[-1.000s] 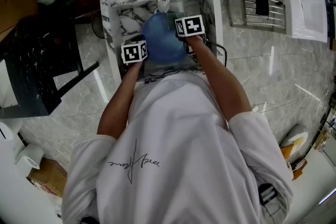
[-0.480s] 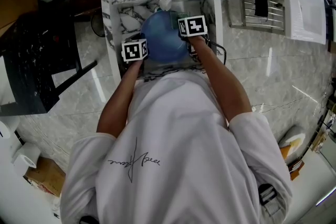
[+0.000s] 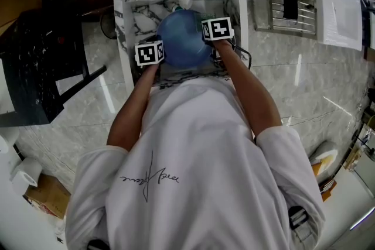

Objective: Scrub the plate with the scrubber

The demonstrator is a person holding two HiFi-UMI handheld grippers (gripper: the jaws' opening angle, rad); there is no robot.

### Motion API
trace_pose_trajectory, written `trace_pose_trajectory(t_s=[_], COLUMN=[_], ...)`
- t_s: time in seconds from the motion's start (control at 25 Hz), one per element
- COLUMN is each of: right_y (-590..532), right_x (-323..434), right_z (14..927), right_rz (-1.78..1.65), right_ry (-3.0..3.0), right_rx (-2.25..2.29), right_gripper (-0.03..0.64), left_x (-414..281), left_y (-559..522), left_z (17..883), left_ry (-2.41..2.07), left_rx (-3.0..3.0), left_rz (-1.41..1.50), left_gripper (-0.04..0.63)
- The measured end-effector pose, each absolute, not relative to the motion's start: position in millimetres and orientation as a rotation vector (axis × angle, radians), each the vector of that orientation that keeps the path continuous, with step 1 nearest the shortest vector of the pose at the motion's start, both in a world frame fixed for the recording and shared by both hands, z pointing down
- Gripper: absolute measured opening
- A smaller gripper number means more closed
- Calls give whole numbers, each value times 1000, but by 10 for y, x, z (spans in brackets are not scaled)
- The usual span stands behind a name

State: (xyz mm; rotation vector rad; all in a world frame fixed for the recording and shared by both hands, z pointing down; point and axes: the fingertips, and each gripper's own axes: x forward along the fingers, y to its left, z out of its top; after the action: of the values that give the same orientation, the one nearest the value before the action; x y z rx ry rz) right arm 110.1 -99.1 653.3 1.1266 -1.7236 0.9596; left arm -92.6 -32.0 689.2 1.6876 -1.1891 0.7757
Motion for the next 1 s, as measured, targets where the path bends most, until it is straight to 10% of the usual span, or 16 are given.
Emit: trace_pose_trajectory(t_s=[1.0], right_y=[-746], right_x=[1342], right_z=[6539], right_rz=[906], right_ry=[-1581], right_rx=[1049], right_gripper=[67], left_x=[-922], left_y=[-331], left_z=[6897], left_ry=[-1220], left_rx=[1670], left_rz=[772], left_gripper=[41])
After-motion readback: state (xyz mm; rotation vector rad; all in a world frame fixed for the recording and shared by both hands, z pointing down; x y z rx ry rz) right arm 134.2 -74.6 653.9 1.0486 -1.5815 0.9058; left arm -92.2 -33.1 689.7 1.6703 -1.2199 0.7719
